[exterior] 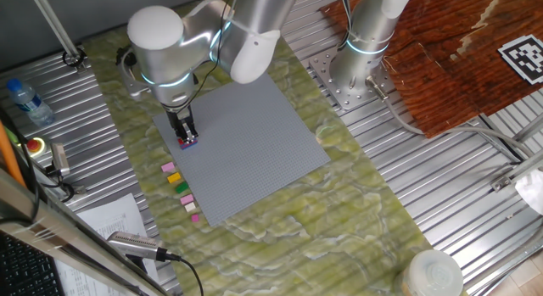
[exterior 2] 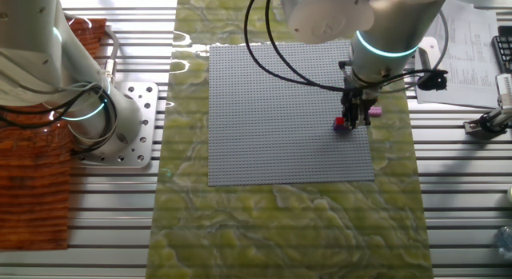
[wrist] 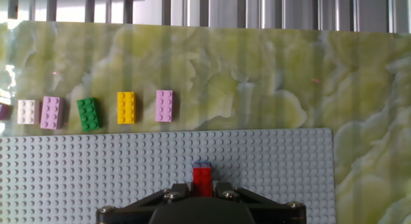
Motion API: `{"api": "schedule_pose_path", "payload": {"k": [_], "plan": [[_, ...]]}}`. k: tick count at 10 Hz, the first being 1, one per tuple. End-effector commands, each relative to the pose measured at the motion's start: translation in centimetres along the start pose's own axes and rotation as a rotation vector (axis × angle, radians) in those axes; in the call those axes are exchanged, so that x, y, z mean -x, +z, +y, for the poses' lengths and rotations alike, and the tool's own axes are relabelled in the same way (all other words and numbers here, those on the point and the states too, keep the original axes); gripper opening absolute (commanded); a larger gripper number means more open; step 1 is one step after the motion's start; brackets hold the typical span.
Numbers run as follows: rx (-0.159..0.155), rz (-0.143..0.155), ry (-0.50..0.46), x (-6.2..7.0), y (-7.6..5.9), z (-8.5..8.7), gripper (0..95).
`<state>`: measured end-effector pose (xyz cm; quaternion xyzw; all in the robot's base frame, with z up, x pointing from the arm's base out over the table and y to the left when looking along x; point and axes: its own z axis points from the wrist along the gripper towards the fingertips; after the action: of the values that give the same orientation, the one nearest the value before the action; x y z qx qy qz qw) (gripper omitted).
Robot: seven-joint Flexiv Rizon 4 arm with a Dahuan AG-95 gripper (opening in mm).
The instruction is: Stack small Lego blocks one on top of the other
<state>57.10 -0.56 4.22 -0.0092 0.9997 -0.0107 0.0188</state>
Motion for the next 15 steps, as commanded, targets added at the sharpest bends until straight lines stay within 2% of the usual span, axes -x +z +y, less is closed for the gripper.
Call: {"api": "schedule_pose_path", "payload": {"k": [1,5,11,12,14,15], "plan": [[0.000,-0.004,0.009,0.0,3.8,0.0,0.0],[0.005,-0.012,0.004,0.0,3.5,0.0,0.0],[-0.004,-0.002,0.004,-0.2,2.1,0.1,0.0],[-0.001,-0.003,0.000,-0.3,1.7,0.2,19.0],[-0.004,-0.007,-0.004,-0.3,1.6,0.2,19.0],[-0.006,-0.008,-0.007,-0.3,1.6,0.2,38.0]]}}
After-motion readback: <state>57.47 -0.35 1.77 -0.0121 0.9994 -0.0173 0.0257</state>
